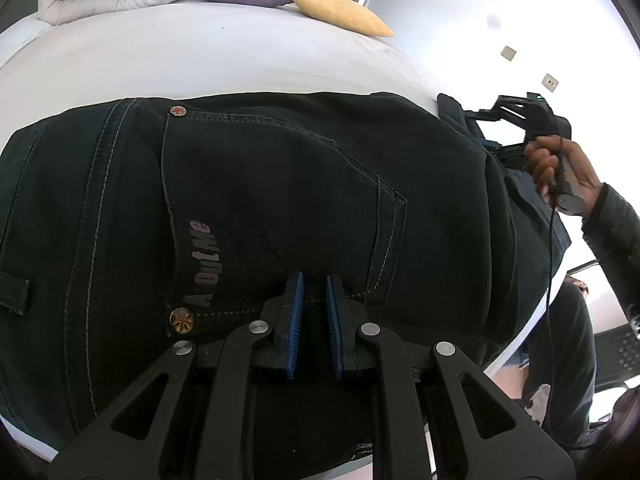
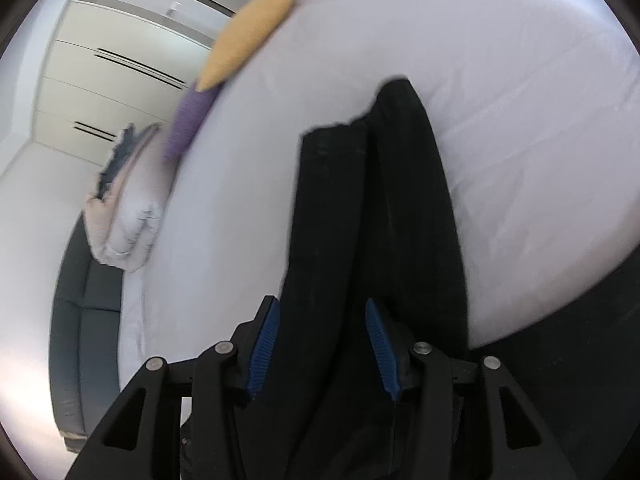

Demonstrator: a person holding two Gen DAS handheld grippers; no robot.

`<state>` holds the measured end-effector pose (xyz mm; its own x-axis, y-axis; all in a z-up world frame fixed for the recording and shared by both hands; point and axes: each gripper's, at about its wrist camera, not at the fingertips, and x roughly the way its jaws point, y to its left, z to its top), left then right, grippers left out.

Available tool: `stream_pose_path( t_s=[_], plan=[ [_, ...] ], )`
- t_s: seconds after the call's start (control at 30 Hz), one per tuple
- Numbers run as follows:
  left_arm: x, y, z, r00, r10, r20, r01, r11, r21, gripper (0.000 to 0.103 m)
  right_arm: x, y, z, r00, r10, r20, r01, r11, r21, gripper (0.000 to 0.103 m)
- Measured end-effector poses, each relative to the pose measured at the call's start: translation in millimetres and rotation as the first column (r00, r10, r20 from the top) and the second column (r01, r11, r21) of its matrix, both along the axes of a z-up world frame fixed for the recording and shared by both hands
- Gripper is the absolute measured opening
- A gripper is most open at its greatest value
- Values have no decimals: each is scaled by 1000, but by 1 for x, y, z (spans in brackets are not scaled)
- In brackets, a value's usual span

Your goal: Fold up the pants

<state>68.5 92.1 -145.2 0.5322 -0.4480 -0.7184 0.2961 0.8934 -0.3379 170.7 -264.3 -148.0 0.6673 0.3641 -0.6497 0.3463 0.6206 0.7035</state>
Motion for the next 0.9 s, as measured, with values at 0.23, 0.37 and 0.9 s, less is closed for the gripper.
stream_pose_path(
  t_s=[0.23,0.37,0.9],
  plan=[
    [0,2,0,1000,-2,-7,2,1000,-12,12,32,-11,-11,997,-70,36,66,993,98,46],
    [1,3,0,1000,-4,-10,4,1000,-13,12,50,-16,-11,998,-56,25,54,996,70,6],
    [0,3,5,1000,14,-14,-14,1000,-21,12,-239,-128,33,867,-456,202,451,889,73,4]
  ],
)
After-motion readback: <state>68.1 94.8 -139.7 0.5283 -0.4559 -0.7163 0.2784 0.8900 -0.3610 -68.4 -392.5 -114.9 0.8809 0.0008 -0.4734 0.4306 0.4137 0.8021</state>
